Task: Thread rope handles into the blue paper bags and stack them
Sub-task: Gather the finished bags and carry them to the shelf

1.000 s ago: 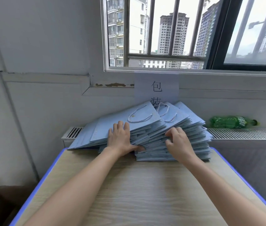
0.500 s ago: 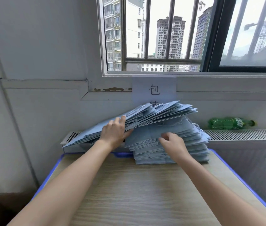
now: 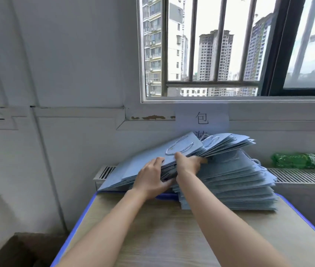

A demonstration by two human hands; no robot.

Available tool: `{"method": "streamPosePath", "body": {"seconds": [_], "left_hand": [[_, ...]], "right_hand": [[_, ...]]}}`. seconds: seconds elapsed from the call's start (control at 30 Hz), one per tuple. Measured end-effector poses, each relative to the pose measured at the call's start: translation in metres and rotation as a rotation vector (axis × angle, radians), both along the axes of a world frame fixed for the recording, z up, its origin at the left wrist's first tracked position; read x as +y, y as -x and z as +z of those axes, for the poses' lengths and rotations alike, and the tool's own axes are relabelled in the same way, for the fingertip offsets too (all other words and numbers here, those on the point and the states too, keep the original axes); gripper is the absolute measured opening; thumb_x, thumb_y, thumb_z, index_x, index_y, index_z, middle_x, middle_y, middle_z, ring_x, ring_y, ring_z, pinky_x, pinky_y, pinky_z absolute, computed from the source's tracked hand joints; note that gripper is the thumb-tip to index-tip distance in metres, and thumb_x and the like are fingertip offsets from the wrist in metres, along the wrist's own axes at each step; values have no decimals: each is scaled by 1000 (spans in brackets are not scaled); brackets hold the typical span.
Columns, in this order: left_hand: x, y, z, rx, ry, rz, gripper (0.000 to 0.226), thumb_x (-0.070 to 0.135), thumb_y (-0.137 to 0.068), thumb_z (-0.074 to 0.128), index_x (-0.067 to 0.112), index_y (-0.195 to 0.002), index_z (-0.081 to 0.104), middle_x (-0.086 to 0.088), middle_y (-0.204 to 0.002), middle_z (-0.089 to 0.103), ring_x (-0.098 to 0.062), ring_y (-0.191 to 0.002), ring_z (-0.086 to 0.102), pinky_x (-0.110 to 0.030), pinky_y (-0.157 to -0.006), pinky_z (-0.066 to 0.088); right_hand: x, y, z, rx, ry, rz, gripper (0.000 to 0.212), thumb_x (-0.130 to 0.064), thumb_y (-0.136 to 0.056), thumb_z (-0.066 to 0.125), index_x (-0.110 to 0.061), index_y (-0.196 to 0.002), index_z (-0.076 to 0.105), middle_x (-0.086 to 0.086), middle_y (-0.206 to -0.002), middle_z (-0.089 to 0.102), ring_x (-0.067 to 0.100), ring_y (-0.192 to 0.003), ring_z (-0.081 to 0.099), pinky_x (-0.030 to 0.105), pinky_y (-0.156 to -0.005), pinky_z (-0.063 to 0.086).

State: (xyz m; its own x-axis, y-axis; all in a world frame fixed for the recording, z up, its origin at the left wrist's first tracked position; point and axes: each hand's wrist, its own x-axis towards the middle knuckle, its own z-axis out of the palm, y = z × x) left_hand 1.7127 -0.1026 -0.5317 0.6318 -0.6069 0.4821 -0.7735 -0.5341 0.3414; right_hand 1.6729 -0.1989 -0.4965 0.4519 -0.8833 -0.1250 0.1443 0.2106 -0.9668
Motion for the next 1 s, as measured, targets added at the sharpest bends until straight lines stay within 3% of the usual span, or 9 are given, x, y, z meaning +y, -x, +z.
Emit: {"method": "streamPosePath", "body": {"seconds": [0.1,0.27,0.43,0.57,0.63,0.7,0.77,0.83,1.0], "left_hand": [[20,-10,14,220,121,-54,53,41,-88,62,11,-130,49,-3,-135,52,-17,-126,47,-21,-95,31],[46,-14,28,528,229,40,58,44,-96,46,9,-142,37,-8,-150,32,-20,-137,32,-31,-110,23],[66,12,35,474,279,115,114,79,-62,51,9,-148,25,-9,-155,20,-20,-143,17,-31,-116,13],[84,28,47,389,340,128,119,66,-69,69,12,-152,3,-3,-160,-2,-14,-147,-5,-30,-117,1],[93,33,53,340,403,141,129,71,-59,69,11,-152,4,-3,-160,1,-14,-147,-2,-31,-119,3],[103,35,63,364,469,134,131,76,-48,73,13,-150,20,-4,-154,26,-19,-143,22,-38,-117,20],[117,34,76,440,491,129,119,79,-33,74,17,-131,45,4,-127,56,-18,-118,53,-36,-95,46],[132,36,88,550,444,77,99,71,-34,75,19,-116,55,8,-107,64,-10,-95,63,-24,-69,49],[157,44,82,748,225,-57,39,37,-65,86,16,-92,68,9,-84,73,-1,-71,68,-13,-59,51]], "right_hand": [[1,4,4,-30,39,-47,56,-5,-80,64,1,-125,30,19,-116,53,30,-99,56,28,-78,43],[1,29,26,-165,168,27,39,-6,-76,66,-9,-107,43,7,-101,57,23,-93,57,32,-80,47],[-5,71,68,-363,395,231,53,6,-69,72,-4,-114,47,8,-96,63,11,-78,64,27,-68,56],[-7,111,83,-376,489,405,63,6,-65,76,-6,-117,43,15,-110,60,24,-92,62,32,-70,56],[-5,126,82,-385,512,456,66,6,-64,75,-6,-121,44,13,-111,61,29,-100,61,40,-78,56],[-4,138,83,-377,525,493,64,12,-70,70,-7,-125,43,11,-113,61,32,-106,60,47,-86,54],[0,149,87,-374,536,559,64,13,-73,67,-10,-128,43,7,-112,62,29,-107,60,48,-88,52],[5,157,90,-375,536,635,63,13,-75,65,-11,-128,43,4,-109,64,23,-101,64,41,-84,56],[21,164,73,-252,434,679,51,7,-76,67,-11,-120,48,10,-109,66,24,-93,67,38,-77,57]]}}
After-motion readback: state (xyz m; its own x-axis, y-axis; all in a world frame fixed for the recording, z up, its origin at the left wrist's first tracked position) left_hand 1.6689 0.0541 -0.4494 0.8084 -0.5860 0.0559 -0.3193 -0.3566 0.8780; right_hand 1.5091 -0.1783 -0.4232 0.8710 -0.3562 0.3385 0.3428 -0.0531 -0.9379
